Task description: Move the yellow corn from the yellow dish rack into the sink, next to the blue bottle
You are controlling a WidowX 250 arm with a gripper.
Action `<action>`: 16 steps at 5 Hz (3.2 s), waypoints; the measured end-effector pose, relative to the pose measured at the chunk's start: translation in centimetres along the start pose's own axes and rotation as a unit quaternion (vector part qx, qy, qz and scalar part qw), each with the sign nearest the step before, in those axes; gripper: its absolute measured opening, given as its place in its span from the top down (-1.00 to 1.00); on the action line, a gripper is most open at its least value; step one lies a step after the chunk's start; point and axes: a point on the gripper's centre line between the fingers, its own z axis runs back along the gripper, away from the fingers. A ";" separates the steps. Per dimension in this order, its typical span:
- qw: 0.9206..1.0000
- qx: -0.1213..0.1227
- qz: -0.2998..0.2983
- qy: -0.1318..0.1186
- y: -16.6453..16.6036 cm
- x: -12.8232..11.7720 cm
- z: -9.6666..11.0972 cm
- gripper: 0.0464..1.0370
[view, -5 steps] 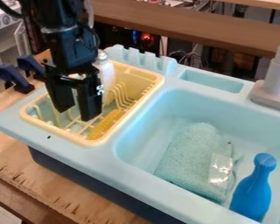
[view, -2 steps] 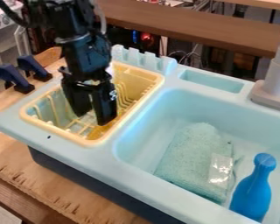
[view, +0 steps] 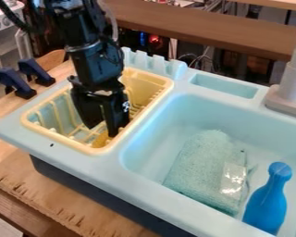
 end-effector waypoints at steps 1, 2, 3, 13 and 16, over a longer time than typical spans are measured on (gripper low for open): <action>1.000 0.000 0.018 0.016 0.7 -0.1 -1.1 -0.94; 0.999 0.002 0.041 0.022 1.8 -0.2 -1.8 -0.93; 0.999 0.003 0.047 0.021 2.2 -0.1 -1.8 -0.85; 0.992 0.094 0.033 -0.078 -15.8 4.0 0.0 -0.30; 0.979 0.072 0.132 -0.135 -16.5 7.7 -3.4 -0.30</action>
